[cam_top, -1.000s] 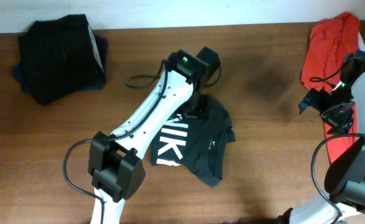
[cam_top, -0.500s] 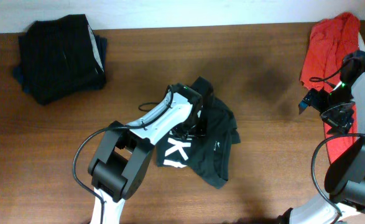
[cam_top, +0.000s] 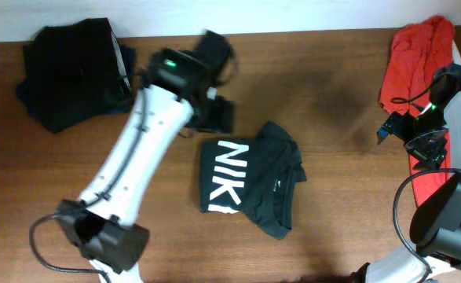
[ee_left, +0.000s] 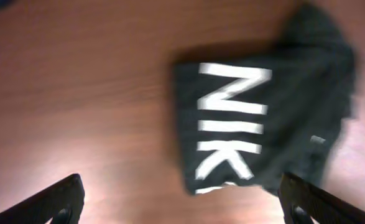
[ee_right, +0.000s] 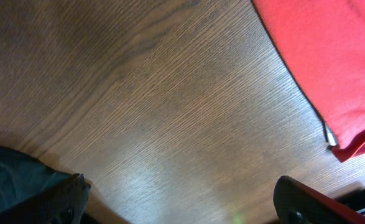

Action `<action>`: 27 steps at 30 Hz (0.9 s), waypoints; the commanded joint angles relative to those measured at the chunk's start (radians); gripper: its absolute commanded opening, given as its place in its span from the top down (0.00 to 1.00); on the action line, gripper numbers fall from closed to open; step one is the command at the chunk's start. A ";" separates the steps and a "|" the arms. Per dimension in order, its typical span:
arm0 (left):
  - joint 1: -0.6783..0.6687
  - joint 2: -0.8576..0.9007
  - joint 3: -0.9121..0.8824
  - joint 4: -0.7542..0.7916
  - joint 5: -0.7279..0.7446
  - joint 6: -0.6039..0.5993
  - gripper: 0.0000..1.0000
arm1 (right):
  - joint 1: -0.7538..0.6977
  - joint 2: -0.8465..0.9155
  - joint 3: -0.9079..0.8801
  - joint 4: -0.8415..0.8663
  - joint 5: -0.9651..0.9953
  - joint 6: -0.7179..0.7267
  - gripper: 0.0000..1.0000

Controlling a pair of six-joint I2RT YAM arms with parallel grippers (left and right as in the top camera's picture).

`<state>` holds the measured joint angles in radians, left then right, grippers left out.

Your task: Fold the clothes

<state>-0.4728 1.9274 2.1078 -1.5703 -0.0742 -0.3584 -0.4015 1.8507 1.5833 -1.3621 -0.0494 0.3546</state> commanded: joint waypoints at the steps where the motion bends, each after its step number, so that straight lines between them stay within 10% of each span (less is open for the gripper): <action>1: 0.203 -0.007 0.006 -0.032 -0.019 0.013 0.01 | 0.002 -0.006 0.008 -0.003 0.002 -0.006 0.01; 10: 0.383 -0.007 -0.377 0.070 0.559 0.417 0.02 | 0.002 -0.006 0.008 -0.003 0.002 -0.006 0.01; 13: 0.322 -0.007 -0.640 0.250 0.582 0.416 0.45 | 0.002 -0.006 0.008 -0.003 0.002 -0.006 0.01; 15: 0.285 -0.007 -0.755 0.341 0.605 0.409 0.56 | 0.002 -0.006 0.008 -0.003 0.002 -0.006 0.01; 23: 0.241 -0.007 -0.992 0.646 0.602 0.296 0.14 | 0.002 -0.006 0.008 -0.003 0.002 -0.006 0.01; 27: 0.239 -0.007 -1.030 0.734 0.652 0.269 0.13 | 0.002 -0.006 0.008 -0.003 0.002 -0.006 0.01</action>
<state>-0.2291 1.9049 1.1225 -0.8978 0.5667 -0.0807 -0.4011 1.8503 1.5833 -1.3621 -0.0494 0.3542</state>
